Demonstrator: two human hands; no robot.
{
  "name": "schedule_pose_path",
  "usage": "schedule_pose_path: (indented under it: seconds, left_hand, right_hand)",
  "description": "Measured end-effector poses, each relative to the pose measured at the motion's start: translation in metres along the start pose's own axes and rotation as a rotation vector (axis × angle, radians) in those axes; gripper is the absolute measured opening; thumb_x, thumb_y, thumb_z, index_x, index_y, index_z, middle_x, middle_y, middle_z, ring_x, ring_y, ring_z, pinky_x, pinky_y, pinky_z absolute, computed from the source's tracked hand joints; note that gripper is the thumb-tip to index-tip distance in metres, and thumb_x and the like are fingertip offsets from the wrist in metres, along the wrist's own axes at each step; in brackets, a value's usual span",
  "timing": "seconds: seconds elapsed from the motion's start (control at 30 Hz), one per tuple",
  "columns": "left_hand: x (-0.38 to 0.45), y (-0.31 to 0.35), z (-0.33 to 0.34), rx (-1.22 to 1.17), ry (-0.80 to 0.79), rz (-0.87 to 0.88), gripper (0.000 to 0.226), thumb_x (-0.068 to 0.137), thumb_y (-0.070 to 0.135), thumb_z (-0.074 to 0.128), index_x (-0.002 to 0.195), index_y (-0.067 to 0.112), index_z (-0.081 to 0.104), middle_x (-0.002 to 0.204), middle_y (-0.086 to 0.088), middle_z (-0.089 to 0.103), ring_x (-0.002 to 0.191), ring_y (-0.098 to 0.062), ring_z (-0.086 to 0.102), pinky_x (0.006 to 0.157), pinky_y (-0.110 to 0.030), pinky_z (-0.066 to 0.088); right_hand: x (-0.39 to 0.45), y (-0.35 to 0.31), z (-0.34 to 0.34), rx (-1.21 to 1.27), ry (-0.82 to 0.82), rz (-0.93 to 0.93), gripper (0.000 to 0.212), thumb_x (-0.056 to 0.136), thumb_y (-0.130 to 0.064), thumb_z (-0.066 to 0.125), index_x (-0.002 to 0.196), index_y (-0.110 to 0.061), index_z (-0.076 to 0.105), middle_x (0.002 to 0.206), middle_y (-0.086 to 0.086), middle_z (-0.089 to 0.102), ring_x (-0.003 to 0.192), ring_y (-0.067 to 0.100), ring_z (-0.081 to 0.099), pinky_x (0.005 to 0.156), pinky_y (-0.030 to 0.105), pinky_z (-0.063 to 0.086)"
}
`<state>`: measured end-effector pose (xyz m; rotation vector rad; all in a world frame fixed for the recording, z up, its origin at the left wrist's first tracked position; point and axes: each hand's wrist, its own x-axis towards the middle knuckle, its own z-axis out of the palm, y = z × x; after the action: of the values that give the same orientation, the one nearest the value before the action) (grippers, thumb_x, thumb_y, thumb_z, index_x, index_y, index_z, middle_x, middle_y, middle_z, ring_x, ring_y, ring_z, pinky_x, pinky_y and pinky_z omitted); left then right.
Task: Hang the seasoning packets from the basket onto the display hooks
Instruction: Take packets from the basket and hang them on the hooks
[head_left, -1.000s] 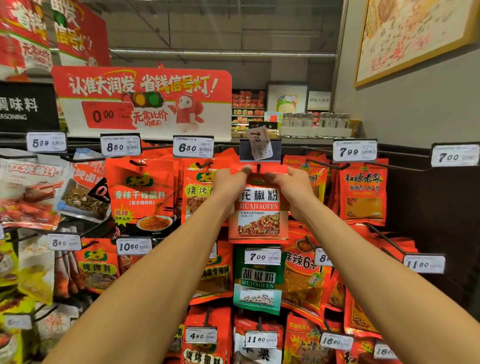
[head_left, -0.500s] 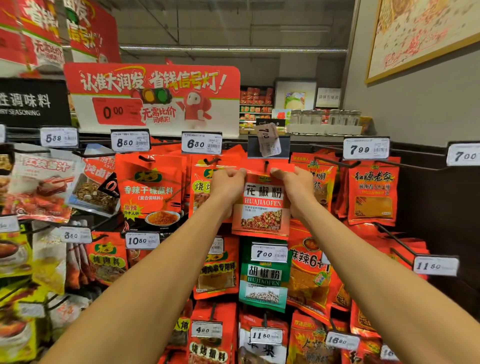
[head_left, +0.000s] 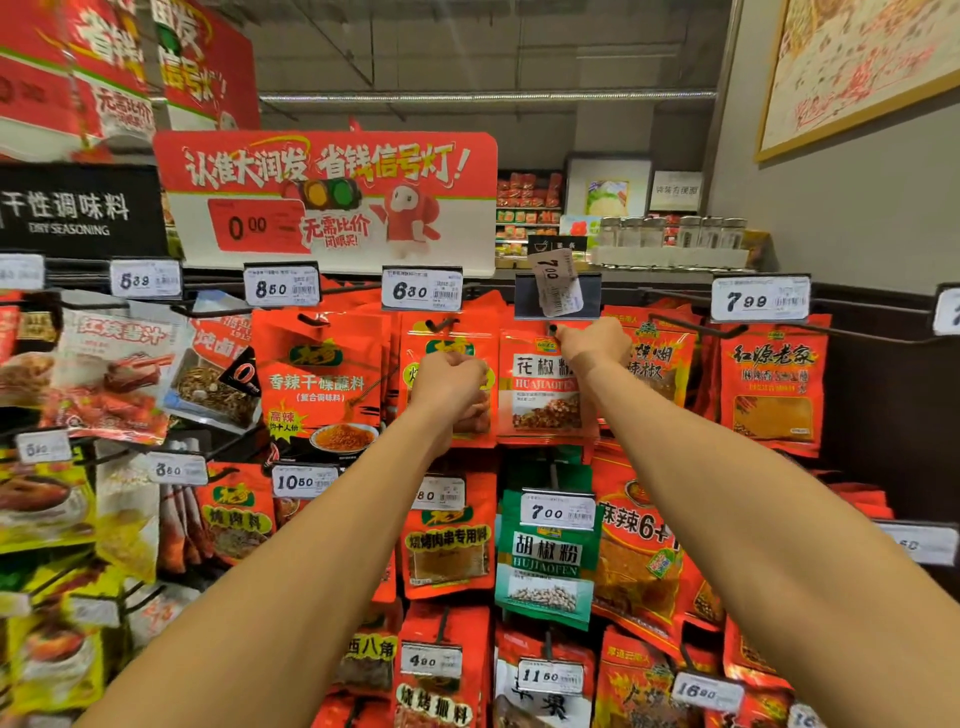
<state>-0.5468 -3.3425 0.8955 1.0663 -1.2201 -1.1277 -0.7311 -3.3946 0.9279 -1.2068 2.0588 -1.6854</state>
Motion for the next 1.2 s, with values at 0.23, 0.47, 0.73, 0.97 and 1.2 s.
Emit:
schedule_pose_path:
  seconds: [0.23, 0.47, 0.73, 0.97, 1.2]
  left_hand:
    - [-0.004, -0.007, -0.007, 0.005, -0.093, -0.008, 0.009, 0.094, 0.013, 0.062, 0.101, 0.008, 0.067, 0.079, -0.009, 0.075, 0.059, -0.018, 0.069, 0.072, -0.043, 0.059]
    - [-0.039, -0.023, -0.019, 0.019, -0.199, 0.015, 0.015, 0.096, 0.018, 0.063, 0.103, 0.01, 0.073, 0.081, -0.003, 0.077, 0.062, -0.013, 0.07, 0.06, -0.027, 0.056]
    - [-0.106, -0.11, -0.048, -0.028, -0.183, -0.16, 0.012, 0.097, 0.017, 0.06, 0.093, 0.014, 0.071, 0.078, -0.003, 0.076, 0.061, -0.011, 0.07, 0.055, -0.02, 0.055]
    - [-0.179, -0.265, -0.072, 0.03, -0.018, -0.625, 0.013, 0.095, 0.013, 0.06, 0.089, 0.014, 0.072, 0.07, -0.001, 0.073, 0.06, -0.017, 0.064, 0.052, -0.023, 0.05]
    - [-0.274, -0.43, -0.095, 0.065, 0.135, -1.072, 0.011, 0.096, 0.019, 0.062, 0.101, 0.013, 0.07, 0.086, -0.006, 0.073, 0.067, -0.016, 0.066, 0.064, -0.028, 0.051]
  right_hand:
    - [-0.013, 0.036, -0.031, 0.033, -0.03, -0.05, 0.027, 0.094, -0.043, 0.064, 0.086, -0.017, 0.067, 0.094, 0.003, 0.072, 0.088, 0.024, 0.067, 0.079, 0.037, 0.052]
    - [-0.083, 0.082, -0.095, 0.346, -0.162, -0.014, 0.021, 0.094, -0.004, 0.05, 0.088, -0.014, 0.067, 0.071, 0.012, 0.072, 0.057, 0.02, 0.069, 0.047, 0.027, 0.054]
    - [-0.177, 0.171, -0.105, 0.404, -0.446, 0.141, 0.021, 0.093, 0.007, 0.049, 0.084, -0.006, 0.063, 0.057, 0.01, 0.066, 0.043, 0.02, 0.062, 0.041, 0.023, 0.051]
    - [-0.268, 0.324, -0.067, 0.211, -0.585, 0.586, 0.02, 0.094, 0.0, 0.053, 0.079, -0.008, 0.064, 0.058, 0.012, 0.065, 0.041, 0.02, 0.058, 0.041, 0.023, 0.045]
    - [-0.375, 0.474, -0.04, -0.067, -0.722, 0.934, 0.021, 0.094, -0.001, 0.054, 0.08, -0.009, 0.066, 0.06, 0.008, 0.066, 0.044, 0.018, 0.061, 0.048, 0.026, 0.05]
